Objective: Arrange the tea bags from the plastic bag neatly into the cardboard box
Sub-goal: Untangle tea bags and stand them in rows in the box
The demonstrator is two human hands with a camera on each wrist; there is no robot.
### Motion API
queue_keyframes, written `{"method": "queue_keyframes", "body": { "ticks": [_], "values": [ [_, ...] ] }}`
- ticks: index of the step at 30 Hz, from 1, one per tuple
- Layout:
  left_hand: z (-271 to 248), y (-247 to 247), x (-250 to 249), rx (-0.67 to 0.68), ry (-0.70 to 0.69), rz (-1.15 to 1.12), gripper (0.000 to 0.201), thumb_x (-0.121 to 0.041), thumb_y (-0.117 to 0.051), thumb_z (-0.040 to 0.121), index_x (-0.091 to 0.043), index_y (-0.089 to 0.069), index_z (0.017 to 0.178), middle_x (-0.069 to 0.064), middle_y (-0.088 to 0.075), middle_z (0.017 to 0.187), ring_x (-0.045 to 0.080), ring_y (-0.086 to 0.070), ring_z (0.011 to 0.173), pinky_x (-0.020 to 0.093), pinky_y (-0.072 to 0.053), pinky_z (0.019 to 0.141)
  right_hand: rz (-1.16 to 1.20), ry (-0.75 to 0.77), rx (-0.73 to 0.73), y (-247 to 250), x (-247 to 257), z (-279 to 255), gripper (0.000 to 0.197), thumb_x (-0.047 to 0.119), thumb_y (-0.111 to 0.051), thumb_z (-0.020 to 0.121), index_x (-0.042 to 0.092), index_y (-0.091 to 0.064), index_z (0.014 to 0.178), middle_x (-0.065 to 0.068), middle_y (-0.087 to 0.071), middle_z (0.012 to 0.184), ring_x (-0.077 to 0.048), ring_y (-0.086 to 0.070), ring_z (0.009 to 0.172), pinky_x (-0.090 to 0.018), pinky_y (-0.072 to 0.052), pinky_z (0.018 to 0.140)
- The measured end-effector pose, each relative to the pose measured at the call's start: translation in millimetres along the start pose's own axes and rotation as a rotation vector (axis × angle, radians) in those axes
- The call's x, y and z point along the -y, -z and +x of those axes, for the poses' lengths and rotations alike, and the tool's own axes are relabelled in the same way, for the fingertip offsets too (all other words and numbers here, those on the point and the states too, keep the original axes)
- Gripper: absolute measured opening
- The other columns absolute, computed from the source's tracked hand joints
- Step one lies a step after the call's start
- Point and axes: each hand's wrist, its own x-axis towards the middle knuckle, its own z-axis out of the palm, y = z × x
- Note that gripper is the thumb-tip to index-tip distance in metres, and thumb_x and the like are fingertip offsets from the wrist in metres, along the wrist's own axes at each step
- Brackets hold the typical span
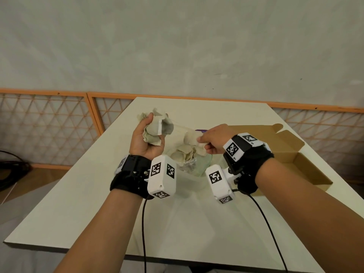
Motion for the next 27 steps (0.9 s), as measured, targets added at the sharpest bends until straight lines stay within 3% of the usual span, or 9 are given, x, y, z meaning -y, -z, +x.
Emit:
{"method": "queue_keyframes", "body": {
  "ticks": [2, 7, 11, 14, 16, 20, 23, 25, 27],
  "values": [
    [-2, 1, -3, -0.049, -0.044, -0.021, 0.056, -0.002, -0.091, 0.042, -0.008, -0.066, 0.092, 0.004, -0.070, 0.085, 0.010, -0.069, 0.062, 0.007, -0.048, 0.051, 0.024, -0.017, 0.006, 1, 3, 0, 0.017, 0.006, -0.062, 0.087, 0.005, -0.055, 0.072, -0.008, -0.050, 0.059, -0.006, -0.046, 0.028, -0.017, -0.045, 0.037],
    [-1, -7, 6, -0.189, -0.086, 0.190, 0.006, -0.013, -0.055, 0.090, -0.008, -0.057, 0.094, 0.005, -0.064, 0.090, 0.011, -0.069, 0.061, 0.017, -0.053, 0.048, 0.132, 0.147, 0.090, -1, 11, -10, 0.013, 0.001, -0.064, 0.084, 0.005, -0.058, 0.072, -0.009, -0.051, 0.061, -0.015, -0.051, 0.051, -0.021, -0.051, 0.048],
    [-1, -19, 31, -0.186, -0.007, 0.425, 0.011, -0.012, -0.052, 0.093, -0.006, -0.060, 0.087, 0.007, -0.064, 0.076, 0.013, -0.065, 0.061, 0.021, -0.054, 0.051, 0.133, 0.238, 0.177, -8, 24, -15, 0.018, 0.000, -0.059, 0.086, 0.006, -0.057, 0.069, -0.010, -0.054, 0.063, -0.017, -0.055, 0.054, -0.022, -0.055, 0.052],
    [-1, -26, 44, -0.119, 0.030, 0.559, 0.015, -0.027, -0.062, 0.083, -0.014, -0.069, 0.080, 0.004, -0.062, 0.072, 0.013, -0.057, 0.061, 0.017, -0.044, 0.043, 0.092, 0.287, 0.171, -9, 31, -14, 0.018, 0.001, -0.053, 0.088, 0.006, -0.061, 0.072, -0.014, -0.061, 0.077, -0.026, -0.062, 0.071, -0.037, -0.058, 0.073],
    [0, -27, 49, -0.077, 0.048, 0.568, 0.017, -0.034, -0.065, 0.078, -0.019, -0.074, 0.076, 0.002, -0.062, 0.076, 0.013, -0.056, 0.067, 0.017, -0.043, 0.047, 0.058, 0.305, 0.141, -7, 35, -17, 0.019, 0.005, -0.052, 0.089, 0.007, -0.062, 0.074, -0.013, -0.062, 0.078, -0.025, -0.063, 0.073, -0.037, -0.056, 0.075],
    [4, -25, 56, -0.170, 0.095, 0.444, 0.014, -0.015, -0.058, 0.089, -0.006, -0.068, 0.089, 0.008, -0.069, 0.080, 0.012, -0.066, 0.063, 0.019, -0.053, 0.052, 0.275, 0.213, 0.251, 9, 33, -28, 0.015, 0.007, -0.051, 0.092, -0.002, -0.060, 0.100, -0.015, -0.063, 0.083, -0.026, -0.066, 0.072, -0.032, -0.059, 0.071],
    [3, -24, 63, -0.223, 0.104, 0.349, 0.027, -0.008, -0.058, 0.088, -0.002, -0.072, 0.066, 0.011, -0.067, 0.073, 0.015, -0.065, 0.063, 0.019, -0.052, 0.048, 0.321, 0.188, 0.152, 41, 13, -37, 0.020, 0.011, -0.052, 0.093, 0.002, -0.059, 0.110, -0.019, -0.065, 0.101, -0.031, -0.069, 0.086, -0.033, -0.058, 0.077],
    [2, -24, 65, -0.215, 0.074, 0.382, 0.032, -0.009, -0.058, 0.088, -0.004, -0.073, 0.060, 0.012, -0.068, 0.074, 0.017, -0.064, 0.069, 0.018, -0.052, 0.049, 0.119, 0.168, -0.014, 73, -18, -44, 0.016, 0.009, -0.050, 0.093, 0.008, -0.061, 0.105, -0.014, -0.065, 0.108, -0.027, -0.066, 0.095, -0.032, -0.055, 0.083],
    [3, -23, 65, -0.216, 0.056, 0.365, 0.026, -0.010, -0.058, 0.089, -0.003, -0.071, 0.068, 0.013, -0.068, 0.077, 0.018, -0.062, 0.075, 0.019, -0.052, 0.048, -0.301, 0.094, -0.098, 101, -57, -53, 0.015, 0.011, -0.052, 0.091, 0.019, -0.064, 0.098, -0.004, -0.065, 0.106, -0.021, -0.061, 0.103, -0.029, -0.046, 0.087]
  ]
}}
